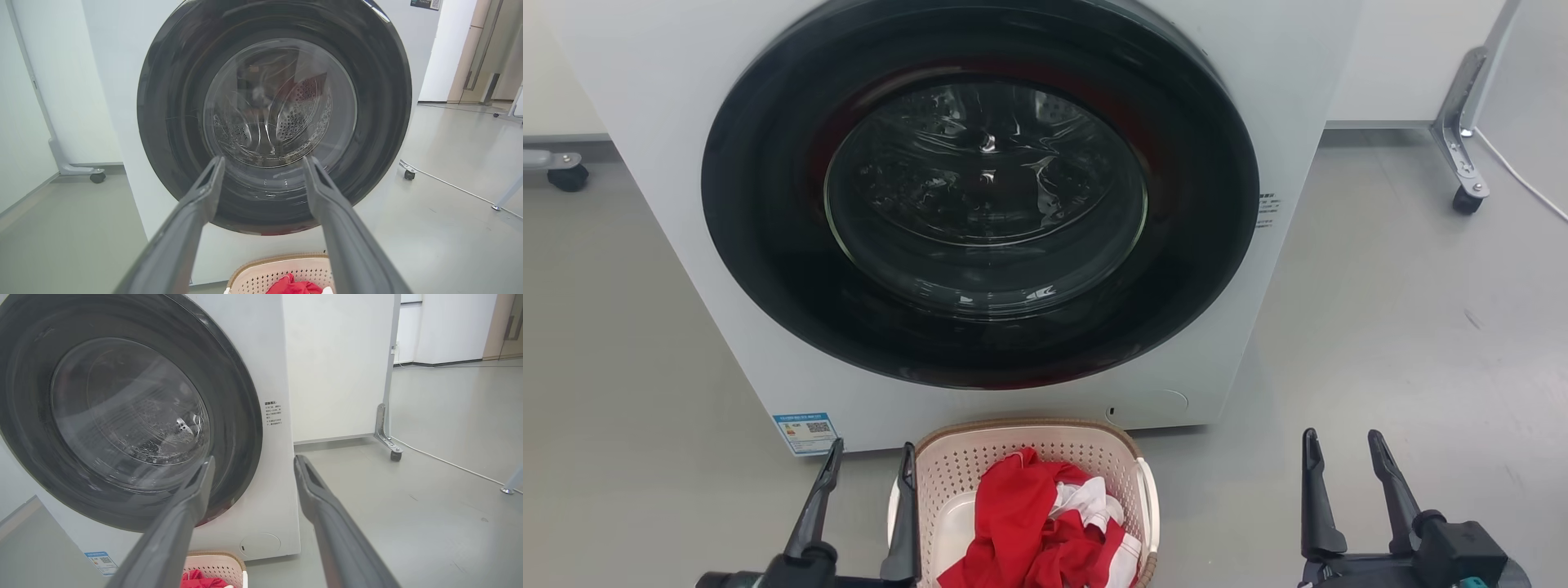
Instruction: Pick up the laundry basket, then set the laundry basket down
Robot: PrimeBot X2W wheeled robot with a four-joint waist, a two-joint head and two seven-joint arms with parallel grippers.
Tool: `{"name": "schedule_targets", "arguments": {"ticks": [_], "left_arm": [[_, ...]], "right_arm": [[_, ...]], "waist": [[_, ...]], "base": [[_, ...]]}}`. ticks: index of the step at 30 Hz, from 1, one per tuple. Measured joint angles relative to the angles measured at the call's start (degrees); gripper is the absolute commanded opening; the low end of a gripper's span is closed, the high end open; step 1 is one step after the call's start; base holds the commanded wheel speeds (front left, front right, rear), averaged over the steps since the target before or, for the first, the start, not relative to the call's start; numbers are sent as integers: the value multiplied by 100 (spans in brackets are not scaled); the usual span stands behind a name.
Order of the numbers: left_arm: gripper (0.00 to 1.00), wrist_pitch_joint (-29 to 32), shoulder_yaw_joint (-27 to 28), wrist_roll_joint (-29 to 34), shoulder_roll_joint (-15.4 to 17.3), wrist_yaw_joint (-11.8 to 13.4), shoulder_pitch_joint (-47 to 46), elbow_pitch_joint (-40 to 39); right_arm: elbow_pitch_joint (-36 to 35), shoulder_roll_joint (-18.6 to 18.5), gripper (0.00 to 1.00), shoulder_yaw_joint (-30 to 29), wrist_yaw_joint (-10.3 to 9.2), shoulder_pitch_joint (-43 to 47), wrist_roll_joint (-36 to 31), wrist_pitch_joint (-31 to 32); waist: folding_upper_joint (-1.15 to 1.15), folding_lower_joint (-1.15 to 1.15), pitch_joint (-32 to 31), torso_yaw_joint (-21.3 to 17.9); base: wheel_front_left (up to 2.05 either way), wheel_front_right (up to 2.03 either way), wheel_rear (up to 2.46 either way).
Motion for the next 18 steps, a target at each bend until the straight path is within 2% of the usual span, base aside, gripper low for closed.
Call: {"name": "schedule_targets", "arguments": {"ticks": [5, 18], "left_arm": [[100, -55, -93, 320, -10, 49, 0, -82], [100, -70, -42, 313, -34, 49, -2, -82]], "right_arm": [[-120, -3, 100, 42, -51, 5, -341, -56], [-145, -3, 100, 5, -51, 5, -382, -56]], "waist": [[0, -1, 22, 2], [0, -1, 83, 18]], "base": [[0, 0, 0], [0, 0, 0]]}}
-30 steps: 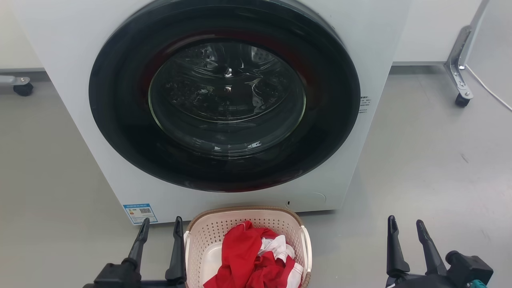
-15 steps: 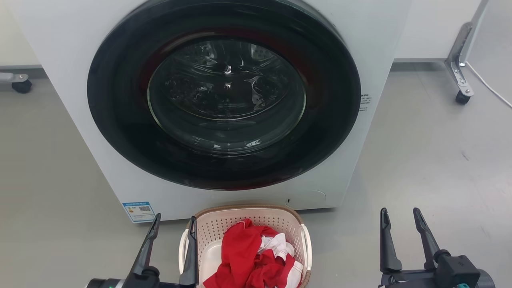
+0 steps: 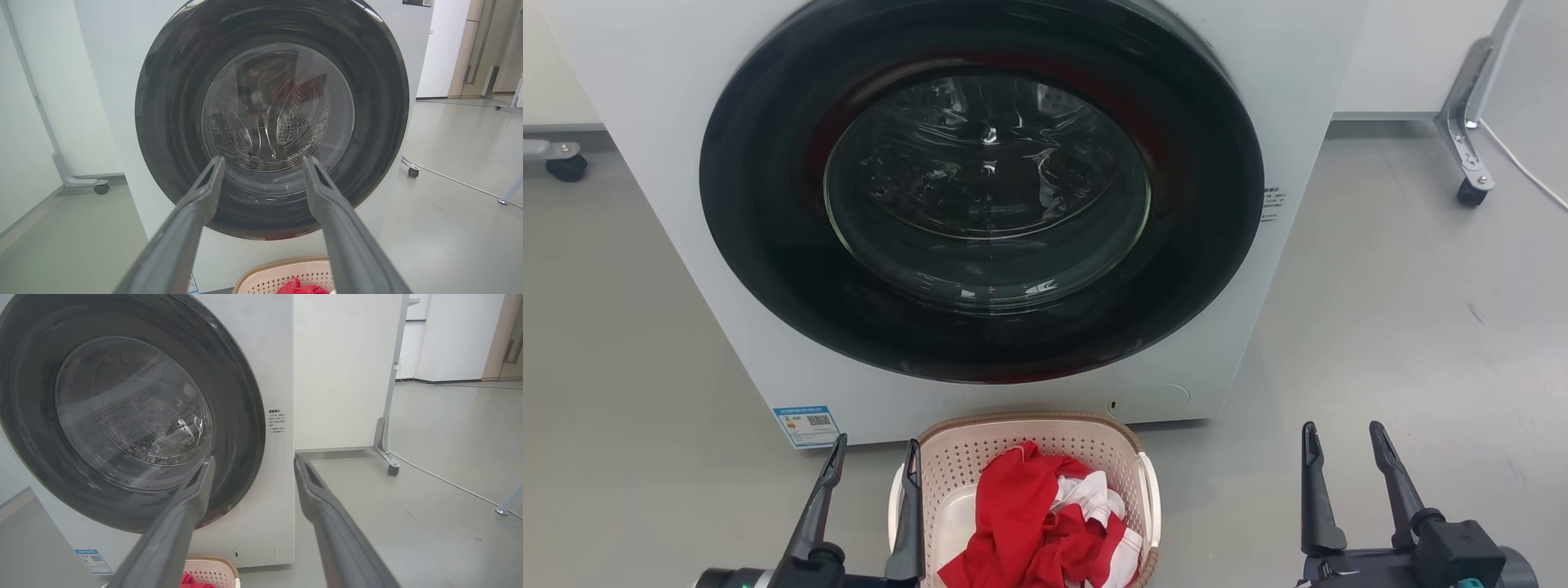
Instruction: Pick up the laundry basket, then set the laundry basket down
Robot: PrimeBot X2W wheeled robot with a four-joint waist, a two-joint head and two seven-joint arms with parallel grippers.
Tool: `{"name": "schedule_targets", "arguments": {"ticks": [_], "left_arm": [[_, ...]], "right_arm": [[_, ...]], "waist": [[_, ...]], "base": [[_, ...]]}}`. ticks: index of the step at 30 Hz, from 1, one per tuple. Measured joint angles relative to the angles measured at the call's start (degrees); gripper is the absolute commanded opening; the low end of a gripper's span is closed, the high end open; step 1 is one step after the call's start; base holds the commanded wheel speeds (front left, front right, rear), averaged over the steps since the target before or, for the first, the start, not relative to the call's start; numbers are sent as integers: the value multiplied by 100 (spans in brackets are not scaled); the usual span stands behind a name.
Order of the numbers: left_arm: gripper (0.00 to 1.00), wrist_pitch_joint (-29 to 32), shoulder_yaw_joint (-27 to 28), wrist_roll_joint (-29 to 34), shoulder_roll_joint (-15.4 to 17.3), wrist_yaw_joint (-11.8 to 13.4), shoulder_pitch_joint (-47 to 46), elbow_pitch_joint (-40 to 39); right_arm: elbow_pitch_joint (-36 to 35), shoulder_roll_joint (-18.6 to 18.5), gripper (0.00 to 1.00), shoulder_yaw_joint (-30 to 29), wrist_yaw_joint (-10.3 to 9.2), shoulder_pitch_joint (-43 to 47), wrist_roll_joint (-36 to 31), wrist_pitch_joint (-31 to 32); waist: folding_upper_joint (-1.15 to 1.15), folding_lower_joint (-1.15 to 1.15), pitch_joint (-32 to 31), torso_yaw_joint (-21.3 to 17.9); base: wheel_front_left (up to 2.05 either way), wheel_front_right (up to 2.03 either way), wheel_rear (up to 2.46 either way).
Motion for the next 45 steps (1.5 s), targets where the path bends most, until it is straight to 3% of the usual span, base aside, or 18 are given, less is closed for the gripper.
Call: {"name": "schedule_targets", "arguments": {"ticks": [26, 34, 45], "left_arm": [[100, -1, 74, -2, -31, 0, -6, -47], [100, -1, 91, -65, -36, -24, -252, 163], [100, 29, 140, -227, -58, -166, -1210, 1026]], "right_arm": [[-116, 0, 100, -27, 0, -3, -52, -2], [-112, 0, 100, -135, 10, -97, -25, -16], [443, -37, 100, -241, 164, -1047, 33, -40]], "waist": [[0, 1, 205, -13], [0, 1, 593, -5], [0, 2, 1405, 8]], "base": [[0, 0, 0], [0, 0, 0], [0, 0, 0]]}}
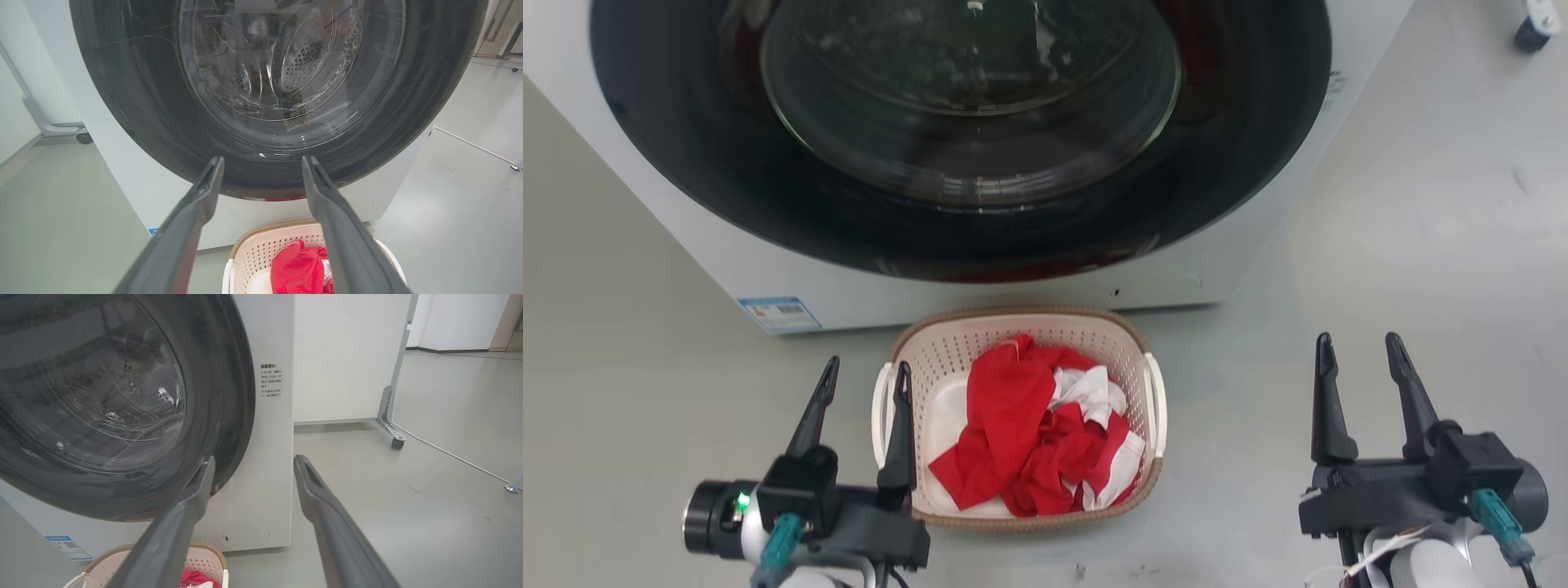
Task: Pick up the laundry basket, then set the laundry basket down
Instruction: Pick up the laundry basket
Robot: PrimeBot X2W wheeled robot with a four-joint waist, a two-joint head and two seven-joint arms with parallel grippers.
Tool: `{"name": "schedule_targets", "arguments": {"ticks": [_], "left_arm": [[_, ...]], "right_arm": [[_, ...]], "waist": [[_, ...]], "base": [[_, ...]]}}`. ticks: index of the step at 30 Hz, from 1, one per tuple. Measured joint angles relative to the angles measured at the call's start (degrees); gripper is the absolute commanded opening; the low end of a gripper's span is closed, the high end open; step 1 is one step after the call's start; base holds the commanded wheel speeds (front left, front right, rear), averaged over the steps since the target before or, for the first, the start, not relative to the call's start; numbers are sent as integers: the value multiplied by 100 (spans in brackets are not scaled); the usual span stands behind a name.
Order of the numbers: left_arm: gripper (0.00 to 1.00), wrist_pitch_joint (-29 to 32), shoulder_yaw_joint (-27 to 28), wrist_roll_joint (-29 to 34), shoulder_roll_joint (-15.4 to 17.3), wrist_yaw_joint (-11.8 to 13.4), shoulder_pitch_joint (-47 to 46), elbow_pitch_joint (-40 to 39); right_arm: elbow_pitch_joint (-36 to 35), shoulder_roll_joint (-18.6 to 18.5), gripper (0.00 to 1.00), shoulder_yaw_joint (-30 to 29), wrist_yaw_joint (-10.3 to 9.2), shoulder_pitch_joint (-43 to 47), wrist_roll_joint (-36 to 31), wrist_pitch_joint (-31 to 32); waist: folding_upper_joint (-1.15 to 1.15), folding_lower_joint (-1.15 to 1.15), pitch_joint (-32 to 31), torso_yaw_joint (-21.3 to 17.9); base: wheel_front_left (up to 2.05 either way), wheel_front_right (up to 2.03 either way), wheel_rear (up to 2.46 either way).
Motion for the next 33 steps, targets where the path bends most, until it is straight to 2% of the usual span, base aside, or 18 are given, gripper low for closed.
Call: {"name": "schedule_targets", "arguments": {"ticks": [18, 26, 33], "left_arm": [[100, 277, 328, -158, -35, -68, -1548, 1641], [100, 353, 436, -197, -67, -66, -2231, 2201], [100, 378, 489, -279, -82, -66, -2773, 2579]], "right_arm": [[1436, -12, 100, 76, 158, -1646, 30, -1], [2052, -22, 100, 241, 196, -2461, 175, -1], [2458, -32, 100, 609, 175, -3050, 401, -1]], "waist": [[0, 0, 1516, 11], [1, 0, 2206, 29], [1, -1, 2807, 37]], "base": [[0, 0, 0], [0, 0, 0], [0, 0, 0]]}}
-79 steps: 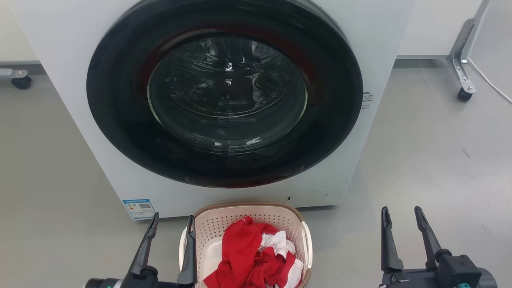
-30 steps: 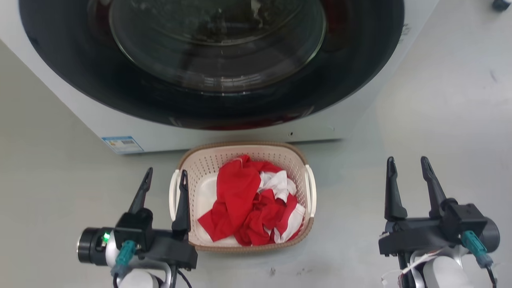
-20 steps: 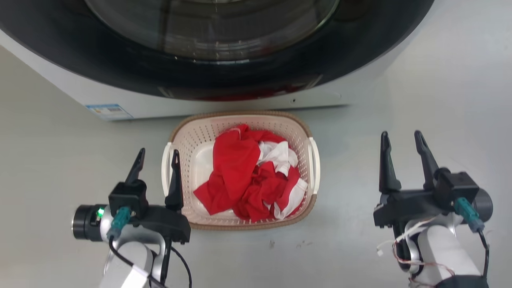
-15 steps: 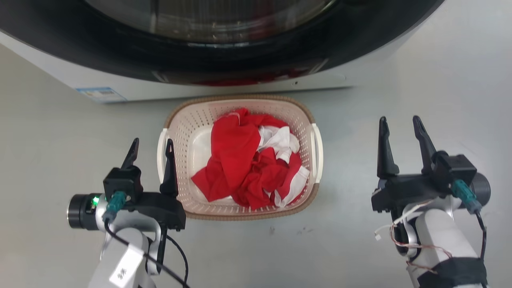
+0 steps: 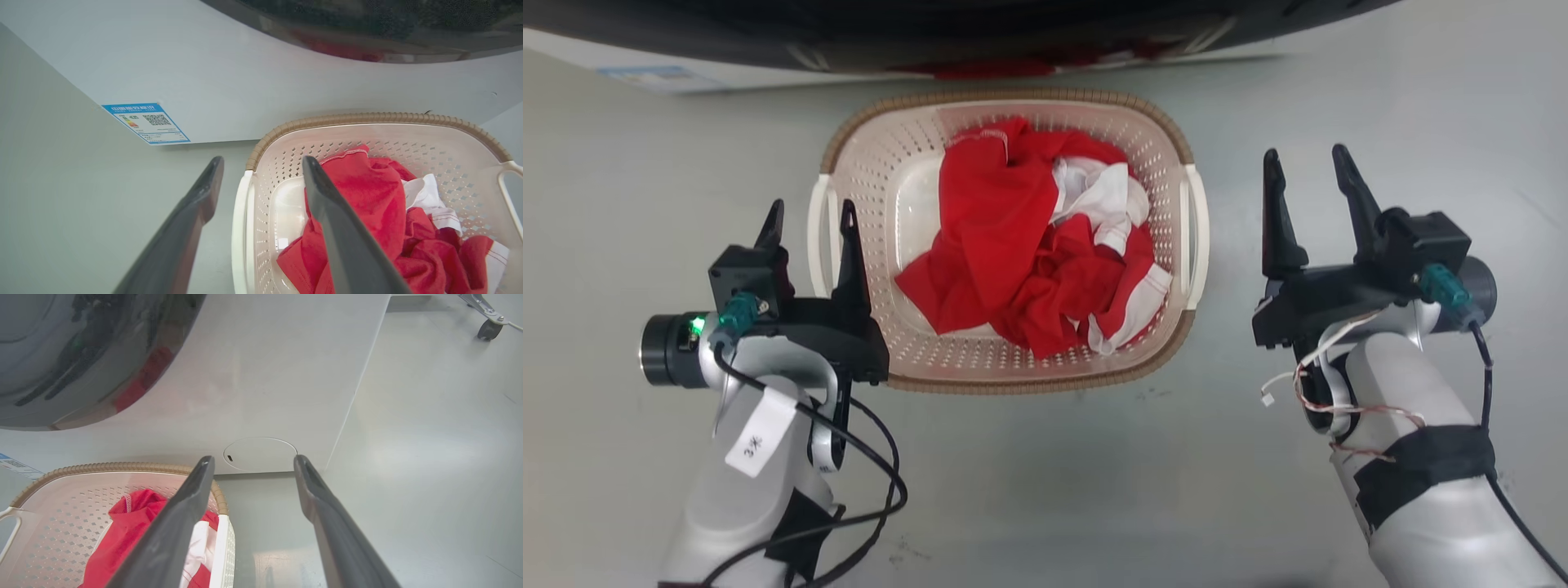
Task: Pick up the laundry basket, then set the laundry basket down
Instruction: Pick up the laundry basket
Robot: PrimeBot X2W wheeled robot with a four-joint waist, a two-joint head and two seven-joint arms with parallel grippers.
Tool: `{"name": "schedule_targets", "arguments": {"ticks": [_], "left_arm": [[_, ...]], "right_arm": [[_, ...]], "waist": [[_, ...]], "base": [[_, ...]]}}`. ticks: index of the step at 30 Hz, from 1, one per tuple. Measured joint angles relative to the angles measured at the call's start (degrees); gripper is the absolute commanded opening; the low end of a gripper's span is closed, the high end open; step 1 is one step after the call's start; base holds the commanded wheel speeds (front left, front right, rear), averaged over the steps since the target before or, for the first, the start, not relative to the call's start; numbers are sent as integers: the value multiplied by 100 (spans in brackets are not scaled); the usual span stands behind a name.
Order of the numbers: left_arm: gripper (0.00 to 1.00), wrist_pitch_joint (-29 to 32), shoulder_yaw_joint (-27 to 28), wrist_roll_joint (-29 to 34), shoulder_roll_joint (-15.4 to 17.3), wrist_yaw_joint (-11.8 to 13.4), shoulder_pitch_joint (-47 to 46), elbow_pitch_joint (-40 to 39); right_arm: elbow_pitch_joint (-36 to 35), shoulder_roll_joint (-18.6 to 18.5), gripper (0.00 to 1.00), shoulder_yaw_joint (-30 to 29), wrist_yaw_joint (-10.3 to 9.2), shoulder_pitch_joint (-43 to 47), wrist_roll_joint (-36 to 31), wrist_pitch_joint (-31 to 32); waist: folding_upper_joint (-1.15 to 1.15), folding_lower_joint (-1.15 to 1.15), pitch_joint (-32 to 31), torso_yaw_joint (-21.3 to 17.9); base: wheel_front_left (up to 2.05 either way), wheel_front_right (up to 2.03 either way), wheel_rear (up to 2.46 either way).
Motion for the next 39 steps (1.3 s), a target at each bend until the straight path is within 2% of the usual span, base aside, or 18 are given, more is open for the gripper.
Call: {"name": "schedule_targets", "arguments": {"ticks": [9, 27, 39], "left_arm": [[100, -64, 23, -31, -5, -2, -394, 608], [100, -127, 45, -34, 16, -3, -953, 1545], [100, -101, 26, -92, -13, -120, -1244, 2104]], "right_arm": [[448, -20, 100, 370, -82, -380, 368, 0], [916, -43, 100, 1152, -234, -762, 1067, 0], [1229, -49, 100, 1635, -288, -894, 1623, 0]], "waist": [[0, 0, 618, 12], [-1, -1, 1014, 72], [-1, -1, 1087, 106]], "base": [[0, 0, 0], [0, 0, 0], [0, 0, 0]]}}
